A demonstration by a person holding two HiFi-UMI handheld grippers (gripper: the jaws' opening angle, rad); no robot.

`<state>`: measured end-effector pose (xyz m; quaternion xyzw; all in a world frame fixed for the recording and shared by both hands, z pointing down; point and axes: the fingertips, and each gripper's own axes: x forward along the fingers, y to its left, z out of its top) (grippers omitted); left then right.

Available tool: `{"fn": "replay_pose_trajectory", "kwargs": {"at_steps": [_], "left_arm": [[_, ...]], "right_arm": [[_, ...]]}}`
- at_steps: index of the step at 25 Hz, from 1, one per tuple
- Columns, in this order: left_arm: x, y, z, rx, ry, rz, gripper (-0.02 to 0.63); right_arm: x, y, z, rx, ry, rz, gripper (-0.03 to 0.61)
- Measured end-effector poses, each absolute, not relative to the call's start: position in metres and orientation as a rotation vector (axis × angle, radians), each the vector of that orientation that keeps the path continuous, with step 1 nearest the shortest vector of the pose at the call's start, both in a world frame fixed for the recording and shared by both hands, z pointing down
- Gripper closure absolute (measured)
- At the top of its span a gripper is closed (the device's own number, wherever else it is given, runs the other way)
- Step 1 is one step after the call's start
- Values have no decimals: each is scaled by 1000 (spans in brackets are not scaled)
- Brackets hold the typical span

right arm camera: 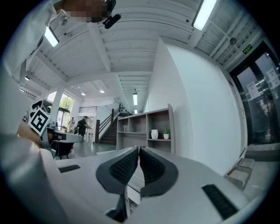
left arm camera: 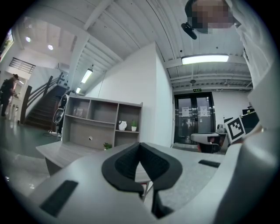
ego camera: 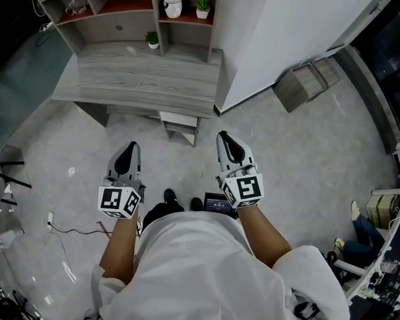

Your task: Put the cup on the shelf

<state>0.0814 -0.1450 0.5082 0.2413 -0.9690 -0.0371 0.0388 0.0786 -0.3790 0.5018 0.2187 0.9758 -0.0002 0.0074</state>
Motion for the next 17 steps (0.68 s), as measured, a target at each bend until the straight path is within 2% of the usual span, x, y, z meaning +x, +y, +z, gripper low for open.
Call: {"fn": "replay_pose_trajectory", "kwargs": {"at_steps": [12, 17], "left_arm": [[103, -154, 501, 698, -2989, -110, 606], [110, -156, 501, 688, -3002, -16, 607]], "right_arm": [[91, -391, 500, 715, 3033, -102, 539], [94, -389, 504, 728, 3034, -111, 538]]}}
